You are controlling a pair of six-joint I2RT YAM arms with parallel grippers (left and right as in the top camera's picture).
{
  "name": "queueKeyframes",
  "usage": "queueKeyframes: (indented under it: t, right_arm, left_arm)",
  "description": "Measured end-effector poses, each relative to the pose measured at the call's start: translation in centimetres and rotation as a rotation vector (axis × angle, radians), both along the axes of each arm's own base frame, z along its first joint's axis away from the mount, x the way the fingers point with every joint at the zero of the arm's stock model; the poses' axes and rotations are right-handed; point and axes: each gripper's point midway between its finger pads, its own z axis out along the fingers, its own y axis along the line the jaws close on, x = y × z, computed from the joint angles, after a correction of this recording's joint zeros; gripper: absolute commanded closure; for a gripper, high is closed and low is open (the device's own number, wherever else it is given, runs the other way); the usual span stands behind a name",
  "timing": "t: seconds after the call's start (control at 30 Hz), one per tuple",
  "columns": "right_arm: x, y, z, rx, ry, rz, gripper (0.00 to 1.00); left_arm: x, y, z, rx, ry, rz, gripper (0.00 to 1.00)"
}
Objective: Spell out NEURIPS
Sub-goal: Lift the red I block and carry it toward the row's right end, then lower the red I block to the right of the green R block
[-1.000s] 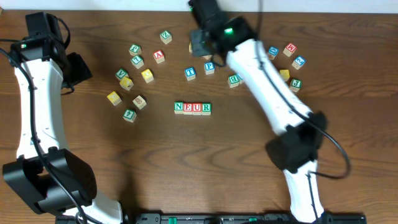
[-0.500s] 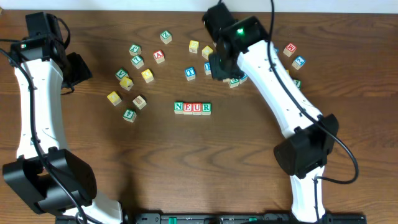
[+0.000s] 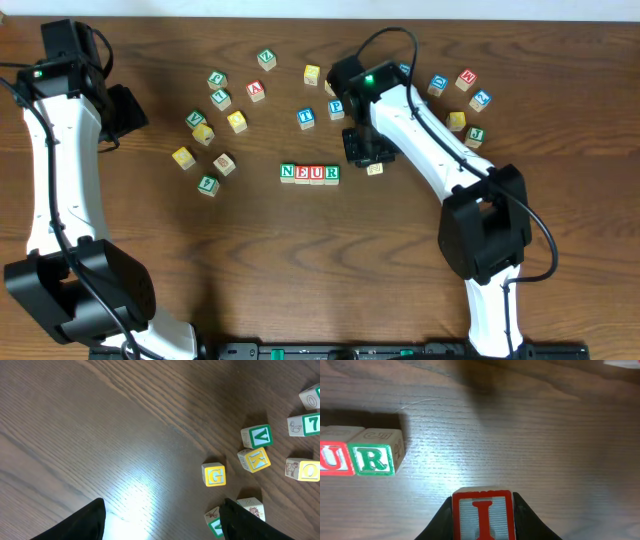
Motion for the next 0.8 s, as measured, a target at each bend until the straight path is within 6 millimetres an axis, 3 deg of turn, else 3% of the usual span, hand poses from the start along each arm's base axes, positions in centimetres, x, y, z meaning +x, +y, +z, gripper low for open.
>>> queueKeyframes:
  t: [0.47,0.8]
  right_arm:
    - [0.5,1.2,-4.7,0.068,-0.04,-0.014,0.82]
    - [0.9,2.2,-6.4,0.105,-0.079,-0.032,0.8]
  left_arm:
    - [0.0,0.0,0.0,0.0,0.0,0.0,0.28]
    - [0.0,0.0,0.0,0.0,0.0,0.0,0.28]
